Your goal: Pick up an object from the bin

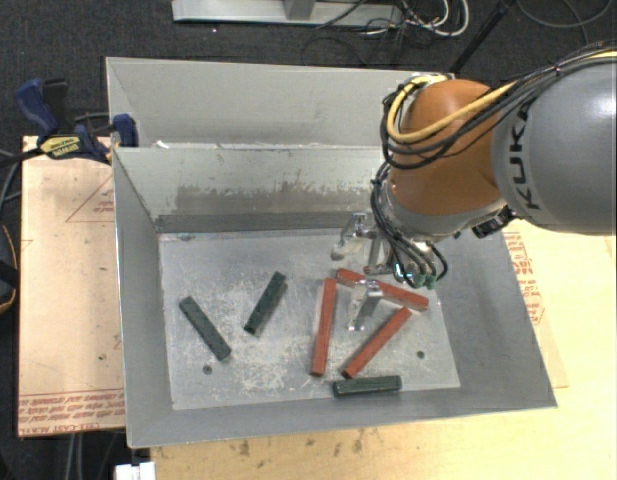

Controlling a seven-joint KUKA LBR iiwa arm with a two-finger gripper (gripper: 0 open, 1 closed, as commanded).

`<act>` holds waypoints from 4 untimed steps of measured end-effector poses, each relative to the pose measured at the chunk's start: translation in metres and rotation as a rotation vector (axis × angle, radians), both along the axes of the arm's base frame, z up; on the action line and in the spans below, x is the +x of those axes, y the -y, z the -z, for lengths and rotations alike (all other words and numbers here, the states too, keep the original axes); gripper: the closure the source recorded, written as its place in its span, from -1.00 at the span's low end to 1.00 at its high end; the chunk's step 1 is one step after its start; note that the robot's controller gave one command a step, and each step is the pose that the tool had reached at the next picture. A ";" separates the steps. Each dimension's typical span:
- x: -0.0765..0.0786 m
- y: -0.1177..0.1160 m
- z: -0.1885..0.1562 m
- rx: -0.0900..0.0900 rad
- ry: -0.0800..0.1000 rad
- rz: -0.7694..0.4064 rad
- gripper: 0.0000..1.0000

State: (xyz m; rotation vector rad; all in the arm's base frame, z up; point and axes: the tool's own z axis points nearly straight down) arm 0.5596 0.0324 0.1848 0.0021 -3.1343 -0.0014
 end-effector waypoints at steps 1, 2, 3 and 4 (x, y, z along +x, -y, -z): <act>0.002 0.000 -0.004 0.000 0.008 0.001 -1.00; 0.005 -0.039 0.032 0.000 0.011 -0.140 -1.00; 0.005 -0.098 0.104 0.002 0.012 -0.424 -1.00; 0.012 -0.112 0.113 0.000 0.016 -0.466 -1.00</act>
Offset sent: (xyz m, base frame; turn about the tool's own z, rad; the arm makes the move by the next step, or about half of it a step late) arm 0.0096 0.1256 -0.1148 -0.4489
